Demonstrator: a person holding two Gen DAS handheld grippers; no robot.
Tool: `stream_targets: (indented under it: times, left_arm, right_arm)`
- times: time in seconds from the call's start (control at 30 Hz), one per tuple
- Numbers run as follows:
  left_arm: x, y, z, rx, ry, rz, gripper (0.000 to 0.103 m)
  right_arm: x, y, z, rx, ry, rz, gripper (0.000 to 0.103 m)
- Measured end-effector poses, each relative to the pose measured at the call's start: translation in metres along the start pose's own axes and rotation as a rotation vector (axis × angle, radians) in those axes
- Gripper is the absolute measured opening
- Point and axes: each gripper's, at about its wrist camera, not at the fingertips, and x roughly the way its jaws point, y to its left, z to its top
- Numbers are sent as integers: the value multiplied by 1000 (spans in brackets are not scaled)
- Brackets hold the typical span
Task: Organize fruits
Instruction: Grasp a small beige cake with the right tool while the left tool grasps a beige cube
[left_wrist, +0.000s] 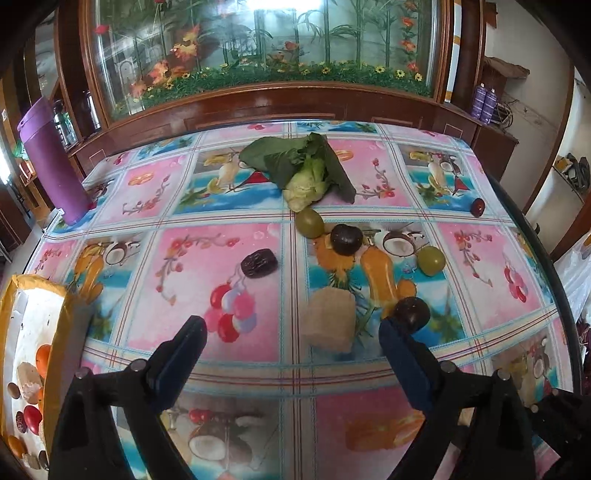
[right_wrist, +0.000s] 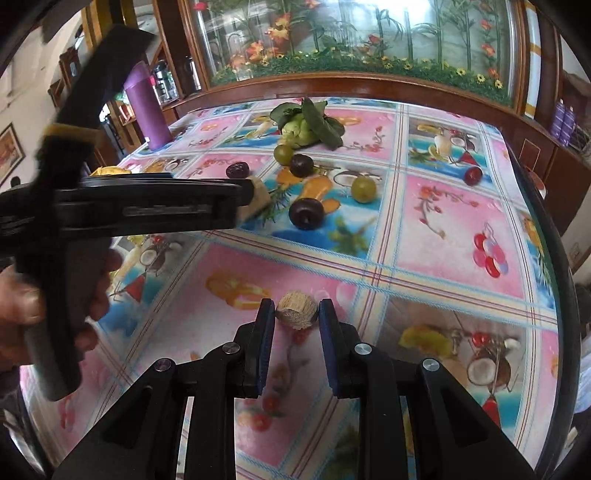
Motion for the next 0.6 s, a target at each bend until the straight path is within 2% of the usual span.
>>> stream_targets:
  times: [0.1,0.13,0.17,0.23,0.3,0.4,0.5,0.6]
  left_arm:
    - [18,-2,-1,-11,55,-13,69]
    - [22,-1,-2,-23,63,-20,65]
    - [19,-2,-2,-27,32,-12,59]
    - [17,-4,-1,-14,24,-3,36]
    - [13,-3,1,-19,39,-11,35]
    - [-5,7,-8,-62,20,-16,35]
    - [-25,23,-30,-99,22,-39,36]
    - [-43,36,-60,-77,21,-5,36]
  right_arm:
    - [-1,-3,-1,2,0,11,25]
    - [-1,-3,-1,3,0,18,25]
    - [-2,-4,-1,5,-2,23,25]
    - [-4,-4,-1,2,-8,35,25]
    - [-6,-3,-1,-2,-9,35,25]
    - [-9,-2,-2,-8,-4,45,25]
    - [-10,1,-2,-28,13,44,25]
    - [-14,4,-5,-46,25,34,25]
